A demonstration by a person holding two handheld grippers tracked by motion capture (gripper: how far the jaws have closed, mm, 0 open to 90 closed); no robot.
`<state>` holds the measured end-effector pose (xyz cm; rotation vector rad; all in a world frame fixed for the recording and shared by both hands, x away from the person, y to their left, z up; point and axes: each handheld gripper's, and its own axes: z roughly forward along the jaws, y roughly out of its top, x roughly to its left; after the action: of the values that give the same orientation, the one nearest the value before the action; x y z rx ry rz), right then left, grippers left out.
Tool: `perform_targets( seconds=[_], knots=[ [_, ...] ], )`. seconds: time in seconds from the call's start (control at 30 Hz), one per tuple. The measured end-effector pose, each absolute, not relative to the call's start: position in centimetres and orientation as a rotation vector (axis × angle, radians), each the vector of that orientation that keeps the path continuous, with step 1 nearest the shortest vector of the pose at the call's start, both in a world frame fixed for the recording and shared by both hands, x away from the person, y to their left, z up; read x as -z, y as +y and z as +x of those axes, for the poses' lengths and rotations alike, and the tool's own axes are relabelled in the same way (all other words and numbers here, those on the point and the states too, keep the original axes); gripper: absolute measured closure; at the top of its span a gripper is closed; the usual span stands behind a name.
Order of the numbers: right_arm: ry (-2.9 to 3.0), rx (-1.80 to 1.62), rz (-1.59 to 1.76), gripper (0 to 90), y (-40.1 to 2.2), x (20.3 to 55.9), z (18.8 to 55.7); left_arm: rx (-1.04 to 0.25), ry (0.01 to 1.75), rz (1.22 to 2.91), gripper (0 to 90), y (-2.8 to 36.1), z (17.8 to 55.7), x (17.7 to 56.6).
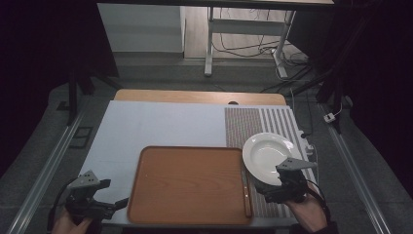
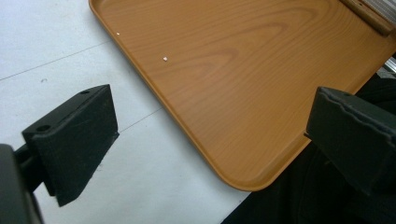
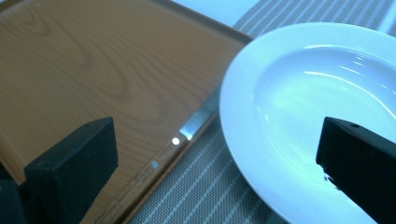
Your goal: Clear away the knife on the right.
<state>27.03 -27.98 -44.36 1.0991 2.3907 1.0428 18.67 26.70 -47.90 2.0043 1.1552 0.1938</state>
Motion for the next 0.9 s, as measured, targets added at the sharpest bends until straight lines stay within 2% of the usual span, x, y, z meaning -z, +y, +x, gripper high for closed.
perform_targets(
  seconds=[0.47, 0.9],
  knots=[
    [2.303, -1.061, 1.211, 0.0, -31.5, 44.7, 24.7, -0.191, 1.159, 1.998, 2.2, 26.8, 18.6, 47.9],
    [2.283, -1.031, 1.299, 0.0, -33.2, 45.2, 23.0, -0.194, 1.153, 2.004, 2.2, 26.7, 18.7, 47.9]
  ],
)
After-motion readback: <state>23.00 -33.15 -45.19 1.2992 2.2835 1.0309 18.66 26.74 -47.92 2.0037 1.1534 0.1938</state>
